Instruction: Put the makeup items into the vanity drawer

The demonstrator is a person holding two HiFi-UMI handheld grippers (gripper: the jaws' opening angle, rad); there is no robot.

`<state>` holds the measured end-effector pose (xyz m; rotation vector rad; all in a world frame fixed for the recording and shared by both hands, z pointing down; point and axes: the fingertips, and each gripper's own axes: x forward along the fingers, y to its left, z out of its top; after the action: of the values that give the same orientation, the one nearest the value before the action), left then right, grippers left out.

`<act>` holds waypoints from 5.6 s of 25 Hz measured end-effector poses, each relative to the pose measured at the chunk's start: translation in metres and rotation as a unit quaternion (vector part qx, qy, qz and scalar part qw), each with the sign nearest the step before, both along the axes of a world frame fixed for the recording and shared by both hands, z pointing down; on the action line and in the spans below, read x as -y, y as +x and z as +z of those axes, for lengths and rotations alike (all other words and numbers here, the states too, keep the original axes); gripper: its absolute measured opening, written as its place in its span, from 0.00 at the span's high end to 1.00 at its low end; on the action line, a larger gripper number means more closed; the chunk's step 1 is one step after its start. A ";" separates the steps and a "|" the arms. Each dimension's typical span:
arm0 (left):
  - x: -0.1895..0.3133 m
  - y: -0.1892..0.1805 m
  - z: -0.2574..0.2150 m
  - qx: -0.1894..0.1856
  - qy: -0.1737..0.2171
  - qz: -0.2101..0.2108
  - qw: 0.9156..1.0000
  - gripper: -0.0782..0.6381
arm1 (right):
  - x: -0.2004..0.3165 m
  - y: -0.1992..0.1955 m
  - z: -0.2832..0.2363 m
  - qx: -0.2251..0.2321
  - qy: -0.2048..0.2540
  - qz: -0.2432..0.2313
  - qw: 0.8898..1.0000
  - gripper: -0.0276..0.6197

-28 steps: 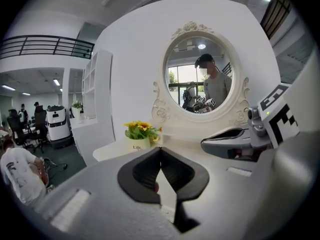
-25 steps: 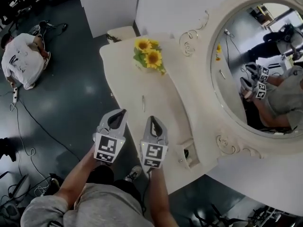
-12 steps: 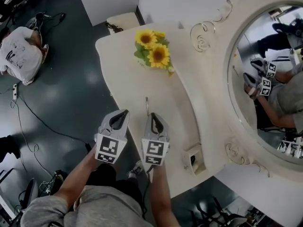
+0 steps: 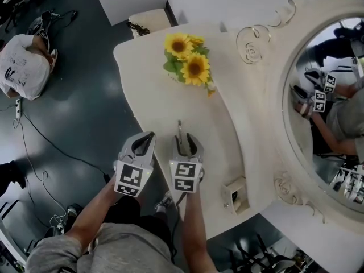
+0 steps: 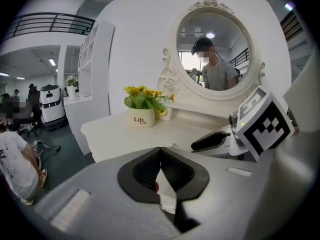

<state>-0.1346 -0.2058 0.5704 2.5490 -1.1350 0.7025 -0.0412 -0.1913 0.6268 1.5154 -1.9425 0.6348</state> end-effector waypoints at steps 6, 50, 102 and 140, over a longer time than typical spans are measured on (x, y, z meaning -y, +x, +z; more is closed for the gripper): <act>0.007 -0.003 0.004 0.001 -0.006 -0.002 1.000 0.88 | 0.001 0.001 0.007 -0.019 -0.024 -0.003 1.000 0.77; -0.136 0.137 -0.113 -0.046 0.075 0.145 0.986 0.88 | -0.178 0.140 -0.137 -0.072 0.083 0.129 0.986 0.91; -0.224 0.219 -0.089 -0.024 0.058 0.220 0.973 0.88 | -0.283 0.233 -0.097 -0.045 0.064 0.223 0.972 0.72; -0.288 0.196 -0.239 -0.104 0.183 0.272 0.939 0.88 | -0.384 0.191 -0.283 -0.094 0.278 0.333 0.896 0.95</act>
<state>0.0610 0.0826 0.3317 3.2074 -0.5219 0.3287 0.1499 0.1924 0.3441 2.5430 -1.4917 0.1640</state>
